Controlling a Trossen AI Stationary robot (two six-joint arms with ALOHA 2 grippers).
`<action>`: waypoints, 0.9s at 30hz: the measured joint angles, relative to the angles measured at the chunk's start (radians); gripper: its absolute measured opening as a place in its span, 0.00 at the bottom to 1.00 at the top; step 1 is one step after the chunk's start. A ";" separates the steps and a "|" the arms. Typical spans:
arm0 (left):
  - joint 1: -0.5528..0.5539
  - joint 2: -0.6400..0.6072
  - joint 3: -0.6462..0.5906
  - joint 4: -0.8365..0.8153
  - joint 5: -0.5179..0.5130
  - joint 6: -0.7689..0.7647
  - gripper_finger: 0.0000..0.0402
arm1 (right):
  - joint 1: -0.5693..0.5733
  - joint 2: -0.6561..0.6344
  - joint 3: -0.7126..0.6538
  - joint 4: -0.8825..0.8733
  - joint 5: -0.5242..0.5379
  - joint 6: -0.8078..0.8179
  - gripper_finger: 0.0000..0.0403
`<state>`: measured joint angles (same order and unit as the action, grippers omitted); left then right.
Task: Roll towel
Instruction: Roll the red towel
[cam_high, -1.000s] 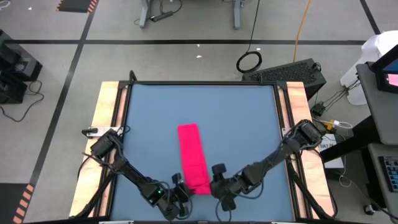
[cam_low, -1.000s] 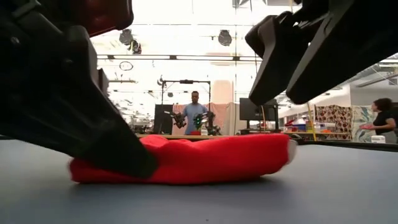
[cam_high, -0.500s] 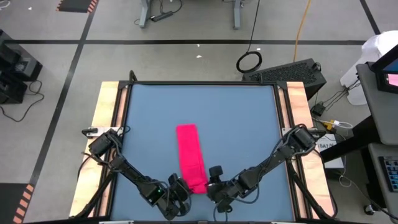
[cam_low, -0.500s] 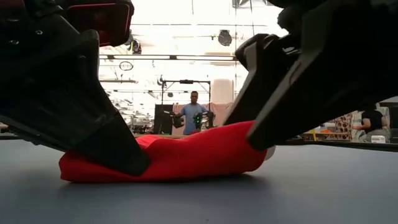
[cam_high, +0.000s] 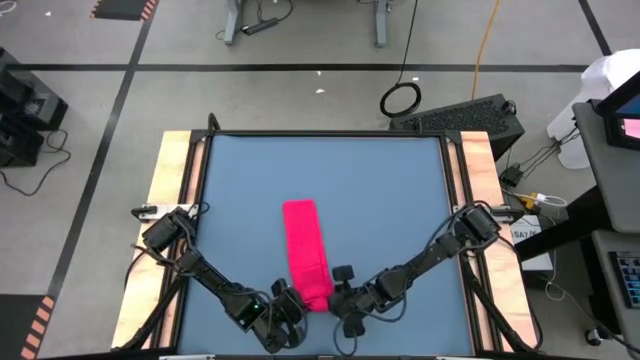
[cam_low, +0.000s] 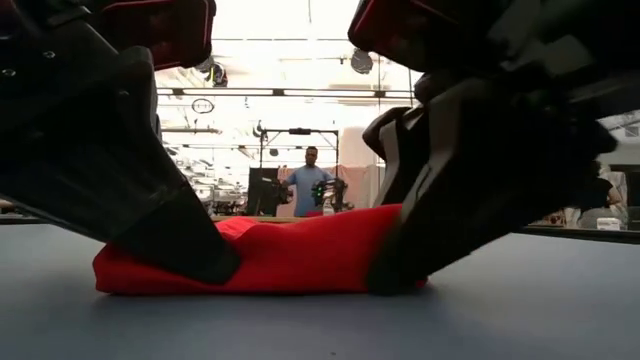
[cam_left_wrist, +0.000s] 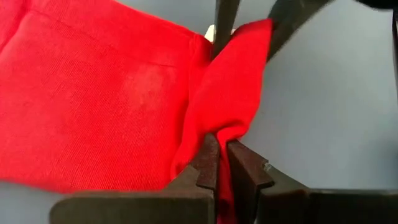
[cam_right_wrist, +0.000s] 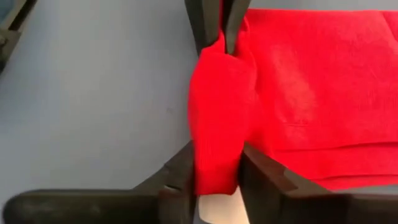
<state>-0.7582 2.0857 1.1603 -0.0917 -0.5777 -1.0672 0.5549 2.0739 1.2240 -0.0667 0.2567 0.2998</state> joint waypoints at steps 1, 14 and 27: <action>0.000 0.000 0.000 0.000 0.000 0.009 0.06 | -0.004 0.000 0.000 -0.003 -0.015 0.008 0.22; -0.022 -0.100 -0.005 -0.101 -0.031 0.216 0.44 | -0.069 -0.001 0.001 -0.003 -0.345 0.293 0.02; -0.136 -0.062 -0.003 0.107 -0.278 0.573 0.68 | -0.149 0.001 -0.001 -0.014 -0.493 0.431 0.04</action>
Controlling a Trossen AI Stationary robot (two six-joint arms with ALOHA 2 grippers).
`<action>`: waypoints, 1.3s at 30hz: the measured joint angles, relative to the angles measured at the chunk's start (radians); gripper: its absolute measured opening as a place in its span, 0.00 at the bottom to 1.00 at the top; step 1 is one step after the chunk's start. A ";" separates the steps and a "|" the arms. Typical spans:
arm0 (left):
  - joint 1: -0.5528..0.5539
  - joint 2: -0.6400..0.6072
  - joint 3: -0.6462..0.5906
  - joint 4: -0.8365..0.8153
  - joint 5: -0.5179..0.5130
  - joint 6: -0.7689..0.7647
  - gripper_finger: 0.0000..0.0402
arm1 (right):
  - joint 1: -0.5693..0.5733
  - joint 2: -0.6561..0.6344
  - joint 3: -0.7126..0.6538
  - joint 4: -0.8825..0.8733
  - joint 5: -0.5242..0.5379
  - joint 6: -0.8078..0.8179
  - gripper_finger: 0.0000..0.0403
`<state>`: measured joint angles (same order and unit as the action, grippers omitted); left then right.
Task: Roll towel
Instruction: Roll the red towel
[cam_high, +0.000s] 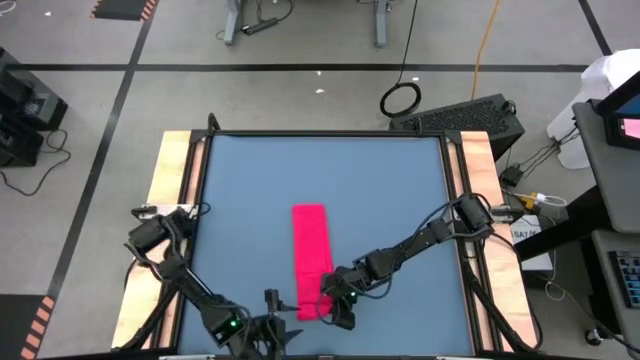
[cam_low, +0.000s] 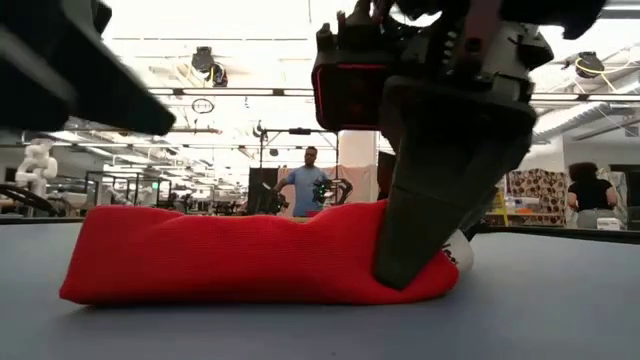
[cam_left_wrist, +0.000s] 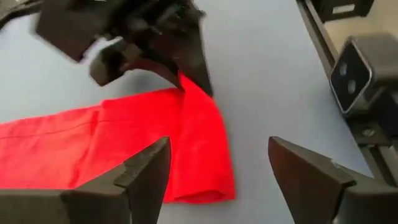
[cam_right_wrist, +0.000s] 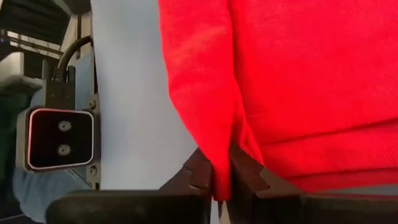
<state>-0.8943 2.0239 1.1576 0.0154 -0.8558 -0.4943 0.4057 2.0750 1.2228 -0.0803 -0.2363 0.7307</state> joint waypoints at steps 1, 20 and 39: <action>0.001 0.015 0.000 0.014 0.000 0.007 0.68 | -0.005 0.000 -0.001 -0.001 -0.005 0.008 0.04; 0.069 0.111 0.005 -0.021 0.069 -0.156 0.45 | -0.014 0.000 -0.002 0.006 -0.008 0.046 0.05; 0.087 0.056 0.002 -0.157 0.174 -0.494 0.08 | 0.192 -0.150 -0.004 -0.103 0.516 -0.506 0.44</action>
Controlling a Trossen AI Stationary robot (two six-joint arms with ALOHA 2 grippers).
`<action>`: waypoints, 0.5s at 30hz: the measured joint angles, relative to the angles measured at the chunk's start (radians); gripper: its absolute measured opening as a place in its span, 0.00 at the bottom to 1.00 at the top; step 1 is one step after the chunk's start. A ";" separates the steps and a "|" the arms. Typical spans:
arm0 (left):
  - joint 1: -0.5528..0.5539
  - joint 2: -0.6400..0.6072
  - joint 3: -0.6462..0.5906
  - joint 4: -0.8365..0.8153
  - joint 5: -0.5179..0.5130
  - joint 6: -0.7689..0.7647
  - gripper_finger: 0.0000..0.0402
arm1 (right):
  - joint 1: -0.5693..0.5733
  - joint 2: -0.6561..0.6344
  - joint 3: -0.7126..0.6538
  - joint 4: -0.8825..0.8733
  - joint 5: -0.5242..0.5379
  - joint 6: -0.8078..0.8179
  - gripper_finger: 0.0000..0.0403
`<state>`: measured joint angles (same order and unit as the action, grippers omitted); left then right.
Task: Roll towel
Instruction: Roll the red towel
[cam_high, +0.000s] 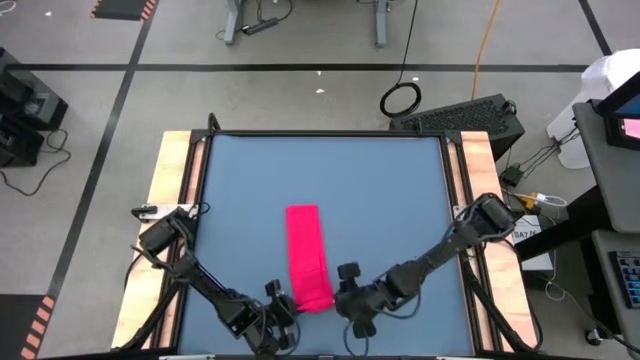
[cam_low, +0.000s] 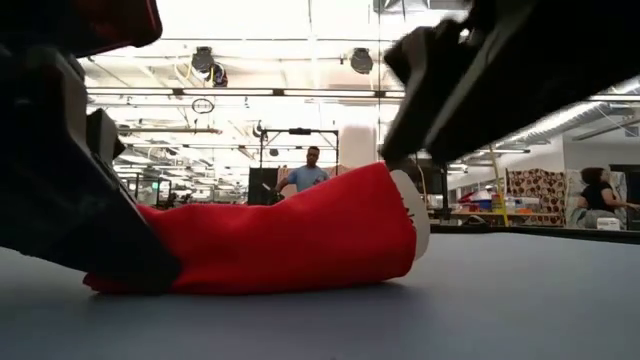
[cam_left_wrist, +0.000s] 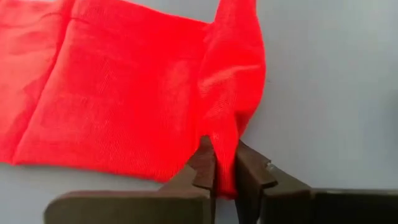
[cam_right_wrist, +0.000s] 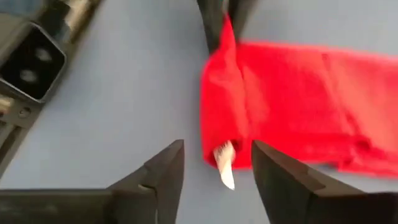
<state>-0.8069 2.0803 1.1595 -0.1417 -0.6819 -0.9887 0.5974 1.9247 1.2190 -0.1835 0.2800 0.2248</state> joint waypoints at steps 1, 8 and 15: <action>0.003 -0.001 0.000 -0.003 0.012 -0.012 0.09 | 0.014 0.004 0.000 0.025 0.028 -0.025 0.45; 0.021 -0.016 -0.001 -0.003 0.068 -0.025 0.11 | 0.079 0.063 0.000 0.165 0.162 -0.173 0.50; 0.023 -0.041 -0.003 -0.011 0.117 -0.020 0.11 | 0.065 0.094 0.001 0.189 0.213 -0.171 0.48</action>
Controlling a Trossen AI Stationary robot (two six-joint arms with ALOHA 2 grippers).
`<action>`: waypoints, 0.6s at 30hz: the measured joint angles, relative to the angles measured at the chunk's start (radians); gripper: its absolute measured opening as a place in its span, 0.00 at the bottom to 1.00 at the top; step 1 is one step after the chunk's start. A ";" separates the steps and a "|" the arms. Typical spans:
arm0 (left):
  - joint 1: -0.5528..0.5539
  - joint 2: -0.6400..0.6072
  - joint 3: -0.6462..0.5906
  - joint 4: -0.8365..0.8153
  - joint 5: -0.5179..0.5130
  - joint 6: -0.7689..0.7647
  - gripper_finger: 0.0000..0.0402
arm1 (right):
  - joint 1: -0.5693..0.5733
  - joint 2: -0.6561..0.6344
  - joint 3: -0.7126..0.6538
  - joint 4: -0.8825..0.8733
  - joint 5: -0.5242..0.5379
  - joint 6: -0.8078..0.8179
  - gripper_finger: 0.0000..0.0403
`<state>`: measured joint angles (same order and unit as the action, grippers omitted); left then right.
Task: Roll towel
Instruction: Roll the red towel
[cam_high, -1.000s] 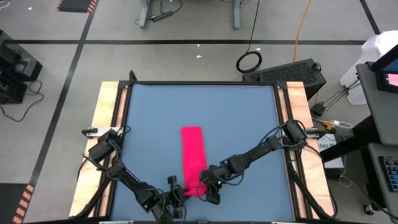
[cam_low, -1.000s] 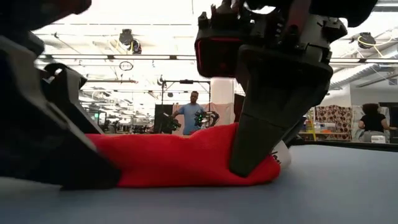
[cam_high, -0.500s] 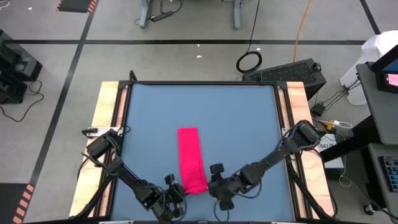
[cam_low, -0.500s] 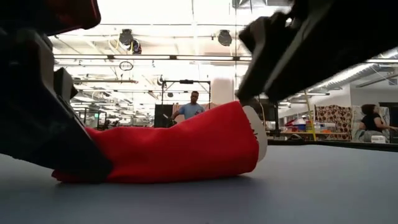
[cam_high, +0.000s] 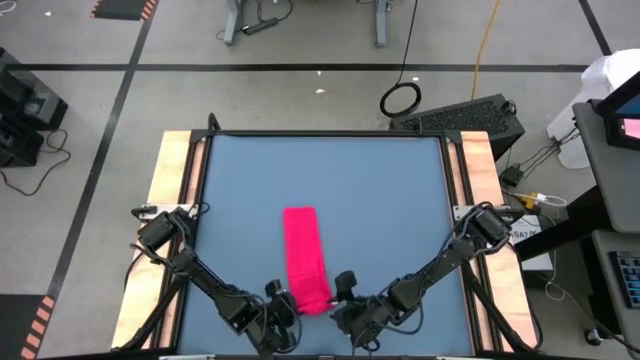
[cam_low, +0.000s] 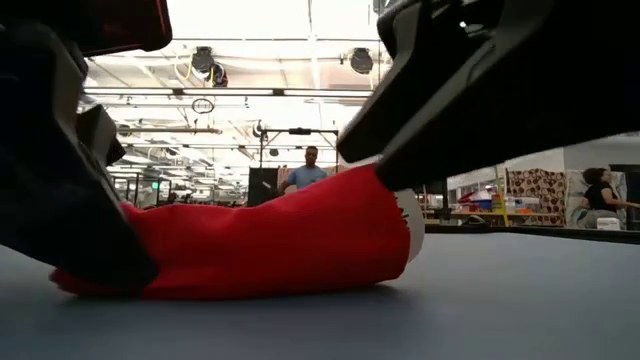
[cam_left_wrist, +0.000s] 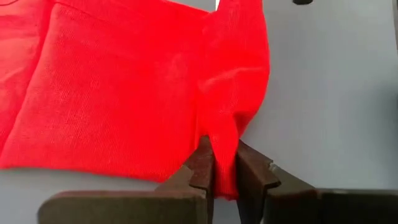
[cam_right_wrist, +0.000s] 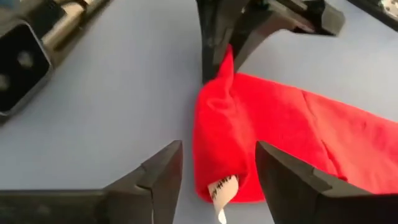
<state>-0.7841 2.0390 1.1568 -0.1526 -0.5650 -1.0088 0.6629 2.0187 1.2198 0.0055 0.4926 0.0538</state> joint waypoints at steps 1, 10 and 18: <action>0.000 -0.004 0.000 -0.002 0.010 0.000 0.11 | -0.003 0.004 0.001 0.014 -0.008 -0.007 0.48; 0.017 -0.006 0.000 0.002 0.035 -0.004 0.11 | -0.044 0.070 0.001 0.065 -0.076 -0.012 0.46; 0.026 -0.007 0.000 0.004 0.057 0.020 0.11 | -0.061 0.076 0.001 0.042 -0.100 0.079 0.42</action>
<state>-0.7586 2.0315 1.1572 -0.1486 -0.5083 -0.9886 0.6014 2.0949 1.2209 0.0479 0.3921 0.1328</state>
